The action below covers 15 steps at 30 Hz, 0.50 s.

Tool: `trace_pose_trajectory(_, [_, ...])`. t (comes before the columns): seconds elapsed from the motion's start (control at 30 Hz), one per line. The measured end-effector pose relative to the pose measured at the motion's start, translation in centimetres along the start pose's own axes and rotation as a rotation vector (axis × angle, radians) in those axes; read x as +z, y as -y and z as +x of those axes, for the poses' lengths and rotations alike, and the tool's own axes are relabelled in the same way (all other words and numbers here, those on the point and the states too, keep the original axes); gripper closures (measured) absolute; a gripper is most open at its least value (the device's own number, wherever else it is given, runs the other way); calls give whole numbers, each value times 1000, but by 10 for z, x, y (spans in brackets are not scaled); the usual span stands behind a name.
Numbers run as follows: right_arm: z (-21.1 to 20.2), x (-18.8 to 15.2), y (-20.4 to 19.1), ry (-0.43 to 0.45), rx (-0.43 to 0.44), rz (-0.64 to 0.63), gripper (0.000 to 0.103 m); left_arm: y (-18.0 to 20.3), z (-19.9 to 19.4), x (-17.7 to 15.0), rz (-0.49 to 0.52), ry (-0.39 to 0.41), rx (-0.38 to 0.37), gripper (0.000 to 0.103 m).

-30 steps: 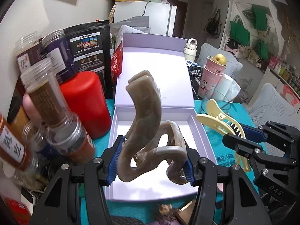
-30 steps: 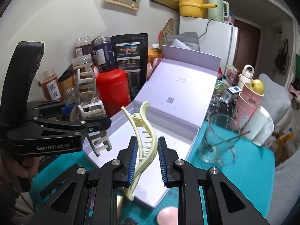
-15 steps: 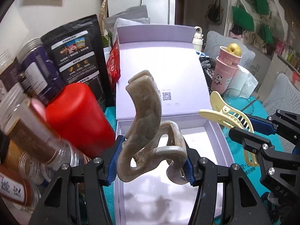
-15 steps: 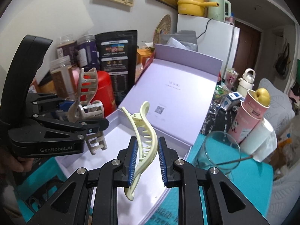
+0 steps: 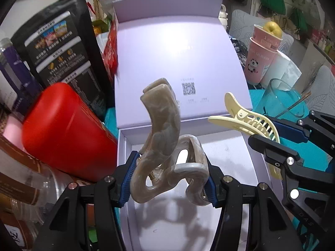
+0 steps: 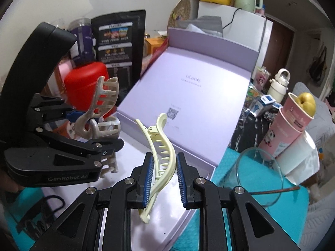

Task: Organize rigid objects
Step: 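Lift and carry both held claw clips over the open white box, then open both tools to drop the claw clips into the white box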

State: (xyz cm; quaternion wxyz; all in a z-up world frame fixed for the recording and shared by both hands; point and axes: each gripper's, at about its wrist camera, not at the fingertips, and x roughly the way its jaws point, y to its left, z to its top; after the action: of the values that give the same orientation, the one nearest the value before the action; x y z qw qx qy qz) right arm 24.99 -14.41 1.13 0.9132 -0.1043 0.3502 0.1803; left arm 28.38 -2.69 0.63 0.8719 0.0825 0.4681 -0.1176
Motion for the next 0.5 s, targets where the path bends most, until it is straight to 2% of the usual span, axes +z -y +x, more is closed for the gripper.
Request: trace_pose_trajectory(0.5, [32,-12,3,-78,2,5,81,3,34,-4,-16,-74,-3,47])
